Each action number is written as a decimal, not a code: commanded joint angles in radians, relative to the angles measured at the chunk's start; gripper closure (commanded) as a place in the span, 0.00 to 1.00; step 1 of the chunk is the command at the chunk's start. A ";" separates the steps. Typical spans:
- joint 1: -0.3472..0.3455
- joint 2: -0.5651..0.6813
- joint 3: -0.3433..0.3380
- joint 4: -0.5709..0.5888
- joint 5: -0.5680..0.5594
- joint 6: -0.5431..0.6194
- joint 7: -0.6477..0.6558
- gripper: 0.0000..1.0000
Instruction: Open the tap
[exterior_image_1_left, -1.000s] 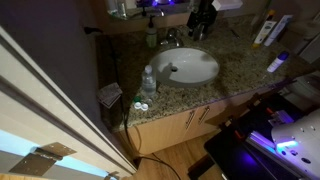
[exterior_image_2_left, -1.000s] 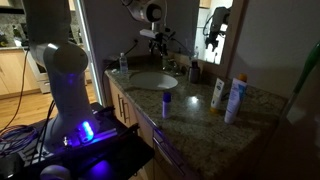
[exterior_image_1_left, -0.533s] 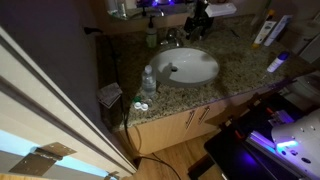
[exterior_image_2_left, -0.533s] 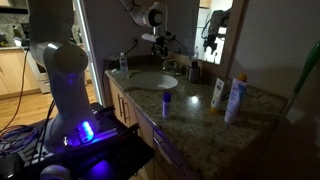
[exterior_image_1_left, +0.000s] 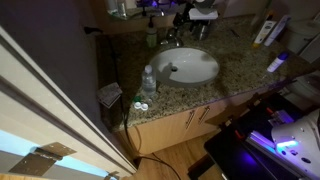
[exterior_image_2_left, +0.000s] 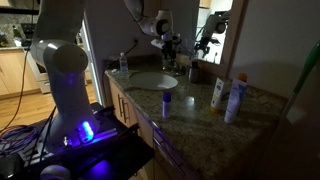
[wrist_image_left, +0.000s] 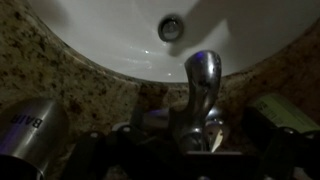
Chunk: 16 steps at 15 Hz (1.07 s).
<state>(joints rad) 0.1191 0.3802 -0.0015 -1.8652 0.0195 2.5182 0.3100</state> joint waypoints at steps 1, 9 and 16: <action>0.000 0.007 -0.001 0.013 0.004 0.020 -0.001 0.00; 0.015 0.092 -0.009 0.078 0.007 0.107 0.049 0.00; 0.024 0.051 -0.018 0.047 -0.002 0.059 0.061 0.33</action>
<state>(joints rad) 0.1332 0.4734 -0.0086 -1.7918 0.0221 2.6091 0.3801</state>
